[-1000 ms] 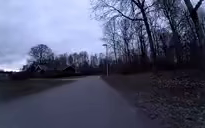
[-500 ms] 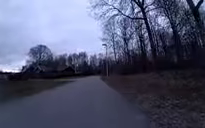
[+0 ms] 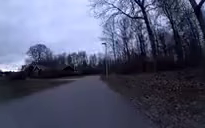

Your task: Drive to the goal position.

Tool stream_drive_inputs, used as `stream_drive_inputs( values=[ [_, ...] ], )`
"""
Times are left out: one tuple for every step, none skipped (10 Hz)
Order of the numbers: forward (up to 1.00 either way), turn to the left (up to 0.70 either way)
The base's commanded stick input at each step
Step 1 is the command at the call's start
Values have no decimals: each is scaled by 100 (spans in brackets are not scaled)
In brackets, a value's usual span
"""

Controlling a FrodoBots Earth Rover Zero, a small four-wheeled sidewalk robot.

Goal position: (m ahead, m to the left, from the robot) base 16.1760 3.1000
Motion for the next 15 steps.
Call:
stream_drive_inputs(
  values=[
    [70, 27],
    [70, 35],
    [70, 27],
    [70, 15],
    [70, 2],
    [70, 0],
    [70, 0],
    [70, 0],
    [70, 0],
    [70, 0],
    [70, 0],
    [70, 0],
    [70, 0],
    [70, 0],
    [70, 0]
  ],
)
